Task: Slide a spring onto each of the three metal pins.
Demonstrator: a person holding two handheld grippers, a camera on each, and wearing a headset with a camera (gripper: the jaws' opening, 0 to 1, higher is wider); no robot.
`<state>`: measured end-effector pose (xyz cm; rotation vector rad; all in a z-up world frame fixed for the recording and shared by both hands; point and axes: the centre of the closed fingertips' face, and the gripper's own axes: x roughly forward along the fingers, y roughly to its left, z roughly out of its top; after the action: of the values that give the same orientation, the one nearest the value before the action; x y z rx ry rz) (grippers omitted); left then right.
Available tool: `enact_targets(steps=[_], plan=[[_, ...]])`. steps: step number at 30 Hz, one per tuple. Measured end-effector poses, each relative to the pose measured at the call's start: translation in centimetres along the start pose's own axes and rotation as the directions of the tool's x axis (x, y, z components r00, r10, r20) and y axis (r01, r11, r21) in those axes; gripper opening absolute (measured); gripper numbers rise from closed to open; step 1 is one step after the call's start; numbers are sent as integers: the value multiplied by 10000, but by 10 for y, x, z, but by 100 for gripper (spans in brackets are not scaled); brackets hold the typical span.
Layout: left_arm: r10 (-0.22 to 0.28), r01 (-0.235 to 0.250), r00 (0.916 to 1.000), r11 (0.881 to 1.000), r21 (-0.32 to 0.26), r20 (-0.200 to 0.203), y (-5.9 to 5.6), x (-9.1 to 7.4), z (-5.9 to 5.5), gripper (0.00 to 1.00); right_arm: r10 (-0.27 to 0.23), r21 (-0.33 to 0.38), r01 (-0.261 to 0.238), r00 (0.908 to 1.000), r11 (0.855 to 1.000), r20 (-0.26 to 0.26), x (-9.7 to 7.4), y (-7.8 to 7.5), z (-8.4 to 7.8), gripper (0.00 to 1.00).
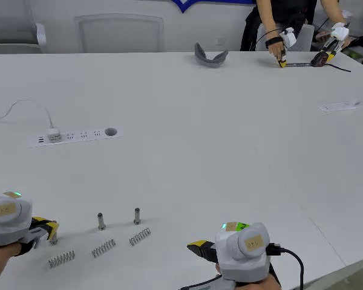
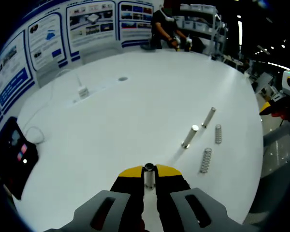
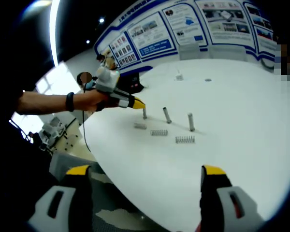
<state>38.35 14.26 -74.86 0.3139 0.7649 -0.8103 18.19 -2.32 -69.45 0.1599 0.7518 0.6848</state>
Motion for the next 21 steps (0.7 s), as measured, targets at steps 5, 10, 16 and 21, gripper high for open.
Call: enact_targets(steps=[5,10,16,21], plan=[[-1,1,10000,9999,-101,91,-2,1,3,7,24,-29,-24,10000,10000,0,1,1,1,95],[-60,62,9999,9999,-147,119,-6,4,5,7,16,-32,-16,10000,10000,-43,1,1,-1,95],[-132,133,9998,9999,-100,121,-10,4,6,7,-37,29,38,10000,10000,-38,-2,0,-3,95],[-178,179,9998,9998,-58,113,-14,4,6,7,-37,46,37,10000,10000,-13,-1,0,-3,95]])
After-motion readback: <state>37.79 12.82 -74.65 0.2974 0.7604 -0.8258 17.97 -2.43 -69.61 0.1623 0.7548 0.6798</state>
